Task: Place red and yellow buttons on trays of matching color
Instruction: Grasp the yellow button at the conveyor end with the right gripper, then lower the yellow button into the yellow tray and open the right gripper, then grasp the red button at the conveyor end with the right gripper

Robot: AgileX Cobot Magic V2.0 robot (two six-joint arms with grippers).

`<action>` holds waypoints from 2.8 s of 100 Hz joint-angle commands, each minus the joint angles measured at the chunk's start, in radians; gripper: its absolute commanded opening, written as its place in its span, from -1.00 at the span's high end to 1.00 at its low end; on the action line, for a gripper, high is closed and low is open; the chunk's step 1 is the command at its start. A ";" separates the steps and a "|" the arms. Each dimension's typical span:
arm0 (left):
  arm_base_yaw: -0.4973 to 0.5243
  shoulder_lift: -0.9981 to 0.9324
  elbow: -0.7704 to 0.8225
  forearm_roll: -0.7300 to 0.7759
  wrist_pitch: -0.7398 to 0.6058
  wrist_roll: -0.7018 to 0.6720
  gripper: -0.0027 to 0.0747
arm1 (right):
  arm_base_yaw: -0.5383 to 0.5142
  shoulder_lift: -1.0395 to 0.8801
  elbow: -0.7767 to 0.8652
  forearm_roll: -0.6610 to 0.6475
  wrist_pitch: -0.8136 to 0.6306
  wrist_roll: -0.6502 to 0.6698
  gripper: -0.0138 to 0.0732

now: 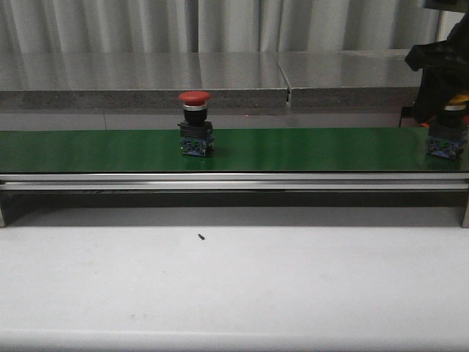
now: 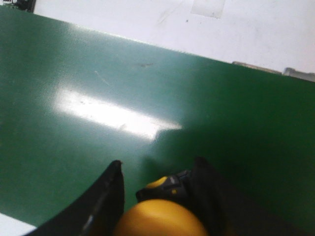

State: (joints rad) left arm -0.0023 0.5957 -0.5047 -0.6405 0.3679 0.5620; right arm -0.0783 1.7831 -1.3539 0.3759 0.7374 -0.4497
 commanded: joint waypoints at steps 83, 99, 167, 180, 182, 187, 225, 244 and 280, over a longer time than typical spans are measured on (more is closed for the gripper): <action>-0.005 0.000 -0.024 -0.025 -0.061 -0.001 0.98 | -0.430 -0.347 0.457 -0.049 -0.176 0.117 0.46; -0.005 0.000 -0.024 -0.025 -0.061 -0.001 0.98 | -0.452 -0.317 0.472 -0.022 -0.244 0.117 0.46; -0.005 0.000 -0.024 -0.025 -0.061 -0.001 0.98 | -0.452 -0.223 0.470 0.006 -0.252 0.117 -0.62; -0.005 0.000 -0.024 -0.025 -0.061 -0.001 0.98 | -0.452 -0.281 0.470 0.012 -0.260 0.117 -0.61; -0.005 0.000 -0.024 -0.025 -0.061 -0.001 0.98 | -0.452 -0.295 0.470 0.012 -0.261 0.117 -0.61; -0.005 0.000 -0.024 -0.025 -0.061 -0.001 0.98 | -0.450 -0.332 0.470 0.018 -0.260 0.116 -0.61; -0.005 0.000 -0.024 -0.025 -0.061 -0.001 0.98 | -0.158 -0.478 0.359 0.080 -0.092 -0.133 -0.61; -0.005 0.000 -0.024 -0.025 -0.061 -0.001 0.98 | -0.027 -0.411 0.270 0.080 -0.062 -0.166 -0.61; -0.005 0.000 -0.024 -0.025 -0.061 -0.001 0.98 | 0.109 -0.186 0.032 0.083 0.032 -0.166 -0.61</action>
State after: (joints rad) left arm -0.0023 0.5957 -0.5047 -0.6405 0.3679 0.5620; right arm 0.0101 1.5869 -1.2416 0.4337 0.7730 -0.5998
